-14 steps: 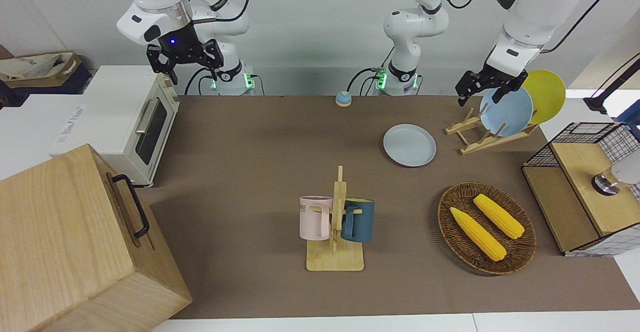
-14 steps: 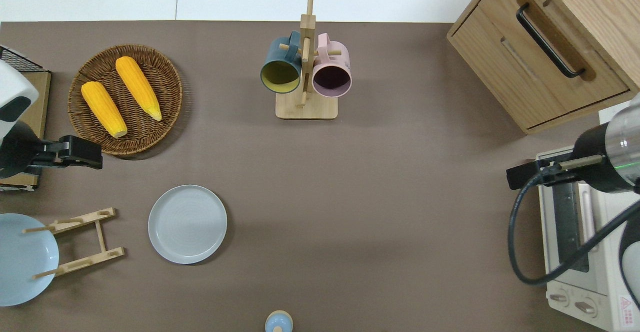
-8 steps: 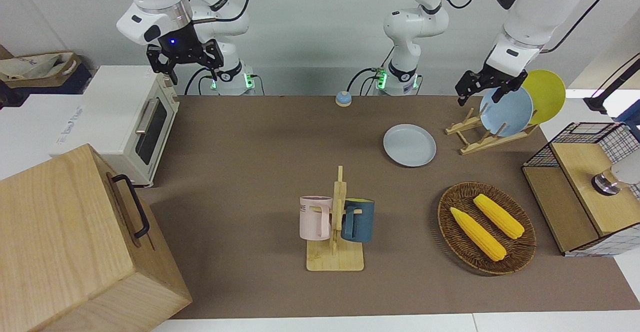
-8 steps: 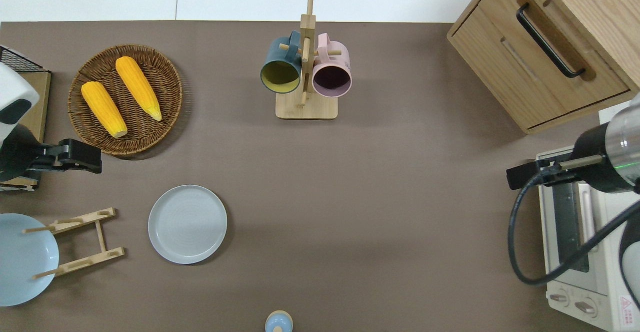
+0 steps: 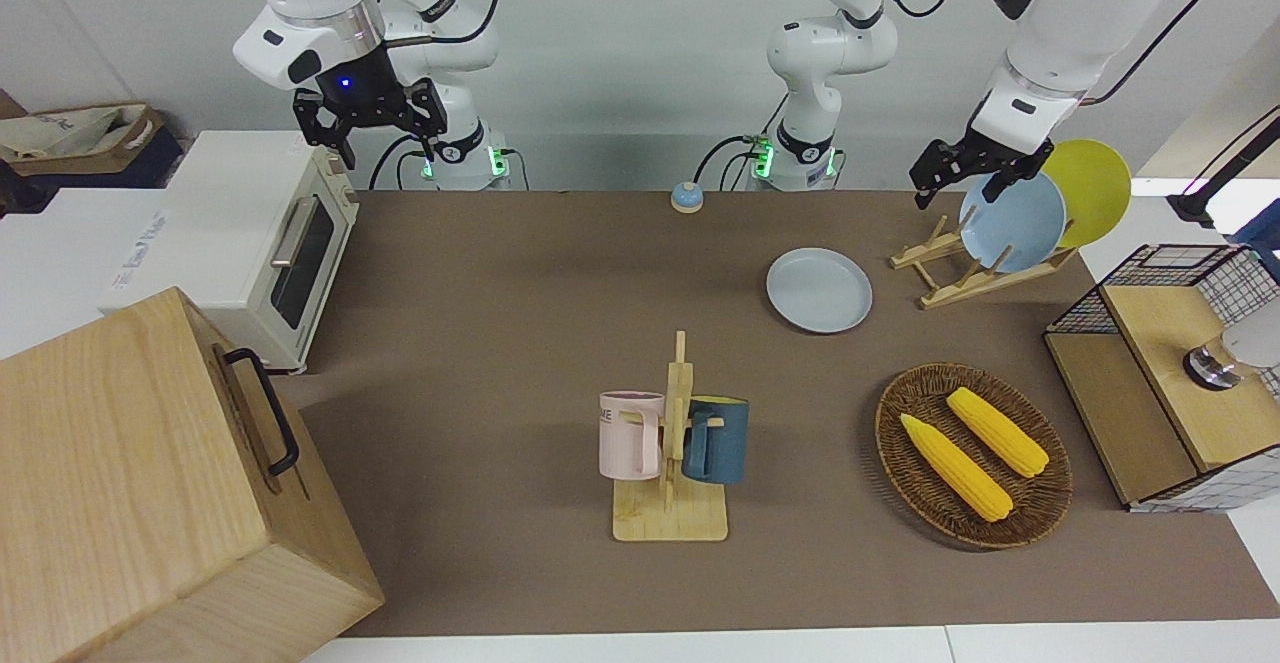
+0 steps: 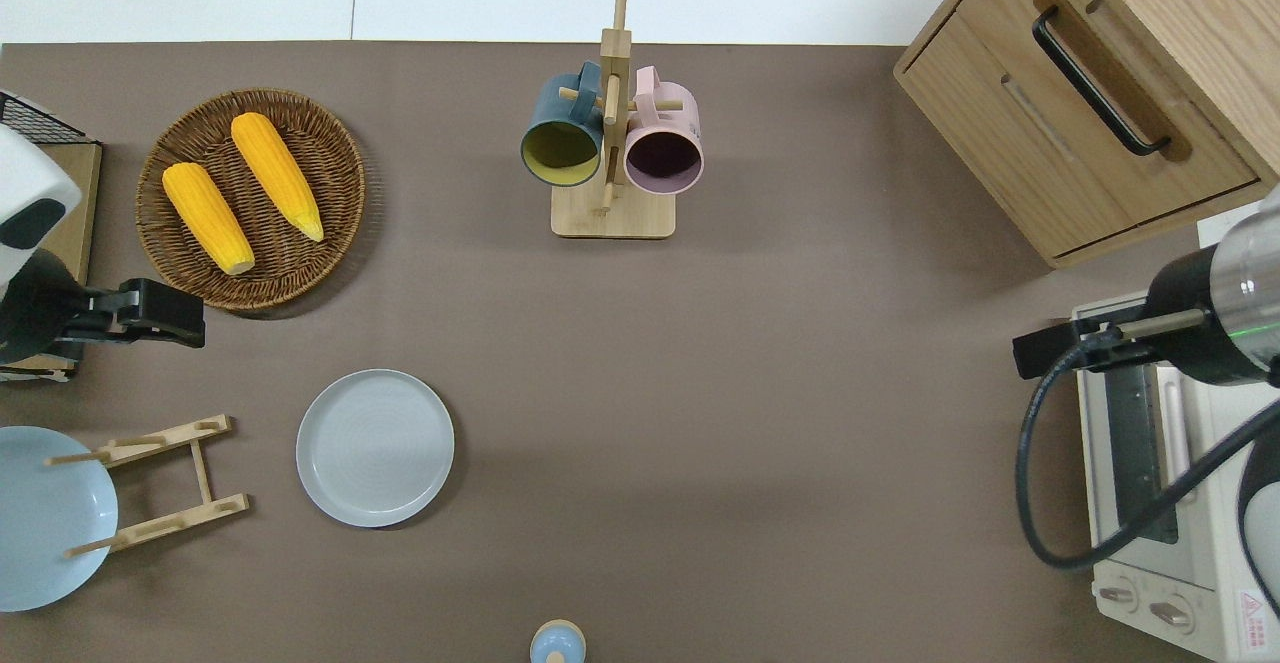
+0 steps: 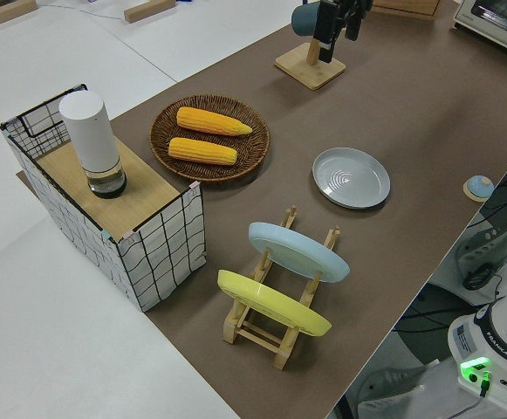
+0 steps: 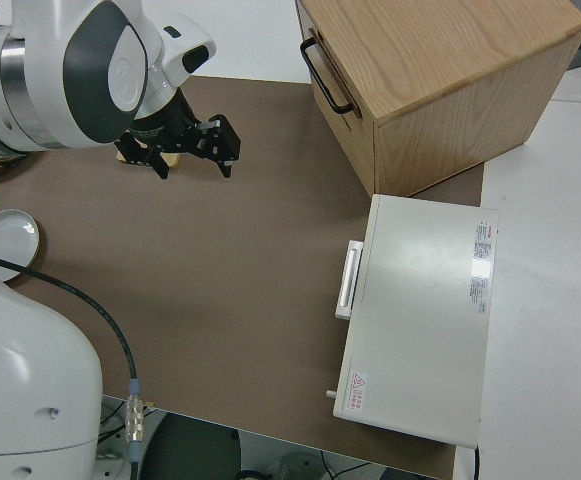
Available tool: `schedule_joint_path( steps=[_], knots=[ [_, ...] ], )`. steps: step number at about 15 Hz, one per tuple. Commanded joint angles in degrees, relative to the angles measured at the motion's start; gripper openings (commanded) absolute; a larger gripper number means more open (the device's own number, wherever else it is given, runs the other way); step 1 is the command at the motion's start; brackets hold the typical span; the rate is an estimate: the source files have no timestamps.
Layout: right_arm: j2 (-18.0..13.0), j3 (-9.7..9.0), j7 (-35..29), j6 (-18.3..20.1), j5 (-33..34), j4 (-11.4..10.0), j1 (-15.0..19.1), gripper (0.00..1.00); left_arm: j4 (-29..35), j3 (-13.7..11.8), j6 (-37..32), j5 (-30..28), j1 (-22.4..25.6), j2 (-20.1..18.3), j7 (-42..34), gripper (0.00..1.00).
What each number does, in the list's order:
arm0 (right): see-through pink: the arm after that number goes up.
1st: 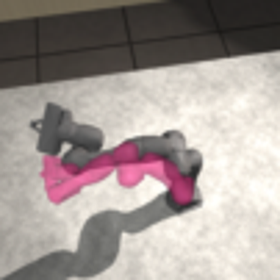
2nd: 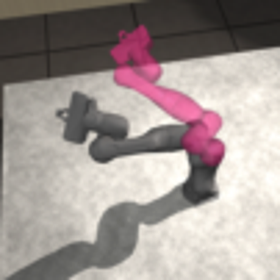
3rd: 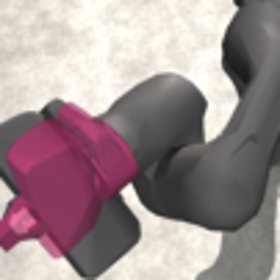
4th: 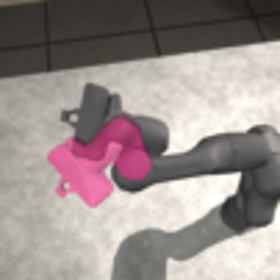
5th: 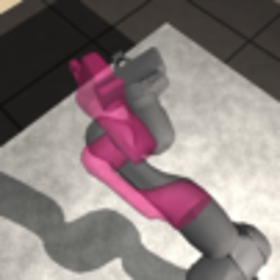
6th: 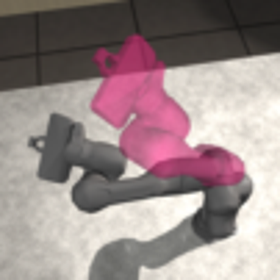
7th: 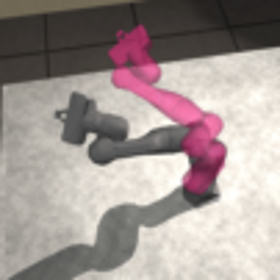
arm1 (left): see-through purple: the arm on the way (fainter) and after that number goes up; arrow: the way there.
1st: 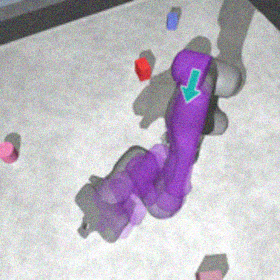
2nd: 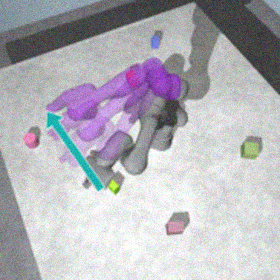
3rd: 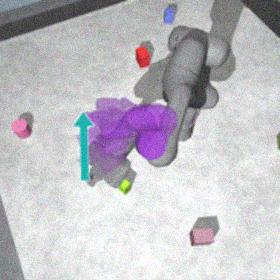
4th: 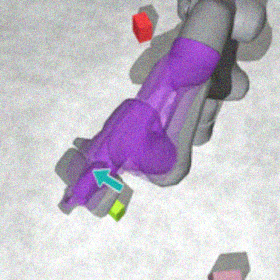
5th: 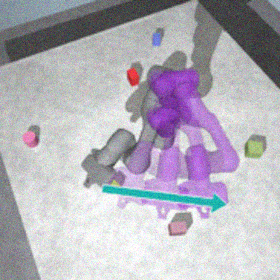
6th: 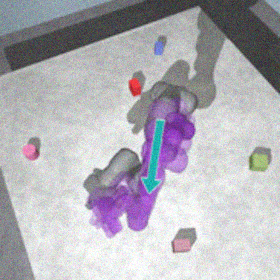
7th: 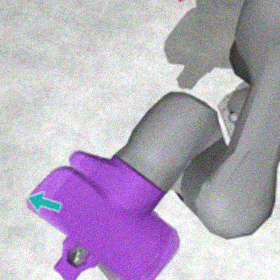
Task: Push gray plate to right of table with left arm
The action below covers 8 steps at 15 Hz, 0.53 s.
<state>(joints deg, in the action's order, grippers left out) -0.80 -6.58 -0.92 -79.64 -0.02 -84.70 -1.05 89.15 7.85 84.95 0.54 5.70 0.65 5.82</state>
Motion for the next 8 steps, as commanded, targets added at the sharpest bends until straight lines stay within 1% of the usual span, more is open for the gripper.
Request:
schedule_joint_path(
  steps=[1, 3, 5, 7, 8],
  knots=[
    [-0.17, -0.89, -0.74, 0.89, -0.33, 0.50, 1.14, 0.983, 1.46, -0.12, -0.58, 0.43, 0.98, -0.56, 0.07, 1.00],
    [-0.17, -0.98, -0.74, 0.89, -0.33, 0.50, 1.14, 0.983, 3.65, -1.34, 0.04, 0.43, 0.54, -1.26, -0.46, 1.00],
    [-0.17, -0.98, -0.74, 0.89, -0.33, 0.50, 1.14, 0.983, 8.12, -2.84, 2.75, 0.34, 0.10, -3.36, -0.63, 1.00],
    [-0.17, -0.89, -0.74, 0.89, -0.33, 0.50, 1.14, 0.983, 13.92, -3.02, 6.88, 0.43, 0.10, -5.74, -0.72, 1.00],
    [-0.17, -0.89, -0.74, 0.89, -0.33, 0.50, 1.14, 0.983, 15.77, -3.11, 8.55, 0.43, 0.19, -6.10, -0.72, 1.00]
  ],
)
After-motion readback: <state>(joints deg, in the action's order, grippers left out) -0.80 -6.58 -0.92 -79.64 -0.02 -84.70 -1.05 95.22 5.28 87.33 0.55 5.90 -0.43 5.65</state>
